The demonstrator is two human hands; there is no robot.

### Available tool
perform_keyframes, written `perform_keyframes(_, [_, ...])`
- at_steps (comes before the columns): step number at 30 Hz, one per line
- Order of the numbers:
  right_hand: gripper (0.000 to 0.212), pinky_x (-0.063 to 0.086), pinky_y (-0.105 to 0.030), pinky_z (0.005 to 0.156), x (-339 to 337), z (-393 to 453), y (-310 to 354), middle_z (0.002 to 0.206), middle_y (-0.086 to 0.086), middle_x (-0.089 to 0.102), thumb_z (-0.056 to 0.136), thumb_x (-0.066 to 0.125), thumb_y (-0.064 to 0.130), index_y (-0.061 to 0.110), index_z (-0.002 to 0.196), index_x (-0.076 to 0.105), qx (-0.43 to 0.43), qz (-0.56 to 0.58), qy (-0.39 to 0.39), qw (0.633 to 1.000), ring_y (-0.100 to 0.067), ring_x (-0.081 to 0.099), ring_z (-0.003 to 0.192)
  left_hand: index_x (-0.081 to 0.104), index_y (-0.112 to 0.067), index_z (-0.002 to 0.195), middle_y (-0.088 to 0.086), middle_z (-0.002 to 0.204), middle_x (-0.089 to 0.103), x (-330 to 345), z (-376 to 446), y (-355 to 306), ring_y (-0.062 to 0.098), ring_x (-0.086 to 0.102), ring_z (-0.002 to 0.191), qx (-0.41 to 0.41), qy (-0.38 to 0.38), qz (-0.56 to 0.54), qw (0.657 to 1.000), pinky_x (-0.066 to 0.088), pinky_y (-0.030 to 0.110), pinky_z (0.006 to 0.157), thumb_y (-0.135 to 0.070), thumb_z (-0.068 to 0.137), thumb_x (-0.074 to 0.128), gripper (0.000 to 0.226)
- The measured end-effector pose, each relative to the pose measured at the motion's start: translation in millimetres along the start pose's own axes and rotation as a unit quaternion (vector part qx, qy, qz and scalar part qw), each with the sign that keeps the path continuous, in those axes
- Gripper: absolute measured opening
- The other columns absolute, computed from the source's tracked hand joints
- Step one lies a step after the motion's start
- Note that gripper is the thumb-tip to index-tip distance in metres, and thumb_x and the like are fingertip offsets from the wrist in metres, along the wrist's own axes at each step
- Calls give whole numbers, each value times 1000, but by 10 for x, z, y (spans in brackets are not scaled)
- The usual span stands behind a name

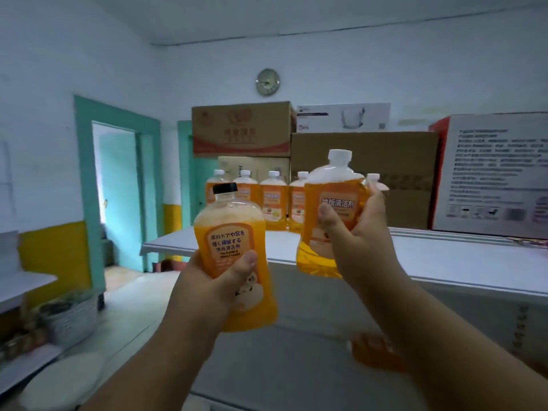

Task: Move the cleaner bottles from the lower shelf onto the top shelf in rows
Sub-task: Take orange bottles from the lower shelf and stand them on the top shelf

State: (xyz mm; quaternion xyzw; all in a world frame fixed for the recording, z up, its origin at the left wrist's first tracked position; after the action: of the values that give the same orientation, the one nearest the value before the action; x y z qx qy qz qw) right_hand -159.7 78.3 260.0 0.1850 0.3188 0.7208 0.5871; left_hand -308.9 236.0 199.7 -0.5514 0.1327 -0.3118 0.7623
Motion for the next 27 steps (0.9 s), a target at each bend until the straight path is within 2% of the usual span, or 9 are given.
perform_keyframes(3, [81, 55, -48, 93, 647, 140, 54, 135, 0, 51, 88, 62, 52, 28, 151, 18, 8, -16, 22, 1000, -21, 57, 118, 63, -37, 104, -16, 92, 75, -477, 231, 16, 16, 71, 90, 11, -18, 5, 1000, 55, 38, 73, -72, 42, 74, 72])
perform_keyframes(6, [77, 57, -44, 88, 1305, 239, 28, 128, 5, 53, 86, 64, 51, 29, 148, 23, 19, -20, 28, 999, -18, 58, 114, 60, -40, 99, -22, 87, 73, -923, 593, 74, 11, 68, 88, 21, -9, 19, 1000, 49, 28, 62, -74, 43, 70, 66])
perform_keyframes(11, [70, 60, -35, 77, 2321, 505, -96, 115, 9, 55, 85, 68, 50, 34, 140, 28, 21, -53, 34, 998, -14, 62, 102, 58, -40, 98, -34, 83, 68, -1547, 1310, 126, -1, 70, 74, 47, 12, 36, 998, 45, 20, 57, -74, 43, 68, 66])
perform_keyframes(18, [67, 60, -45, 78, 3094, 870, -429, 105, 10, 57, 83, 76, 38, 33, 134, 32, 125, -37, 3, 991, -17, 64, 98, 58, -40, 97, -37, 83, 67, -1965, 2142, 193, -10, 66, 72, 56, 60, 45, 996, 44, 21, 58, -75, 43, 68, 65])
perform_keyframes(20, [65, 61, -33, 62, 3198, 932, -516, 105, 8, 58, 82, 79, 31, 35, 129, 35, 165, 5, -1, 986, -14, 63, 95, 57, -41, 95, -40, 81, 65, -1991, 2309, 230, -11, 65, 70, 59, 70, 52, 994, 42, 21, 58, -76, 43, 67, 64])
perform_keyframes(22, [65, 53, -20, 47, 3274, 999, -591, 106, 6, 59, 81, 79, 24, 34, 129, 36, 185, 30, -7, 982, -10, 62, 90, 58, -42, 95, -32, 84, 69, -1993, 2459, 277, -3, 68, 72, 62, 79, 50, 994, 45, 24, 61, -78, 43, 67, 64])
perform_keyframes(24, [70, 58, -28, 59, 3330, 1094, -652, 109, 3, 61, 80, 80, 24, 29, 135, 37, 188, -1, -4, 982, -14, 64, 94, 58, -41, 98, -19, 90, 72, -1961, 2612, 331, 5, 68, 82, 59, 86, 46, 993, 49, 31, 68, -78, 45, 69, 65])
perform_keyframes(26, [69, 59, -40, 78, 3367, 1164, -656, 111, 2, 63, 79, 81, 29, 27, 135, 41, 177, -63, 9, 982, -21, 64, 102, 59, -40, 100, -16, 97, 71, -1928, 2698, 353, 10, 67, 89, 57, 87, 39, 994, 50, 33, 70, -77, 45, 70, 67])
perform_keyframes(27, [67, 58, -42, 81, 3388, 1206, -670, 111, 2, 63, 77, 81, 31, 27, 132, 43, 169, -96, 17, 981, -22, 64, 103, 59, -40, 99, -16, 97, 70, -1912, 2745, 368, 10, 66, 89, 56, 89, 37, 994, 49, 31, 68, -77, 45, 70, 66])
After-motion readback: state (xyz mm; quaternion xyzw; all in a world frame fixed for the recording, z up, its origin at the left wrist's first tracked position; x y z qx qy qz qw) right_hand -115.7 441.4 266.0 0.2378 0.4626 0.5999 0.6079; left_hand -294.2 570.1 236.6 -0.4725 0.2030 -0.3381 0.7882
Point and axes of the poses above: each hand's wrist, its own z-axis towards the middle knuckle, its own x-axis out of the palm, y = z × x, the point moved 2 cm from there along z, towards the middle knuckle
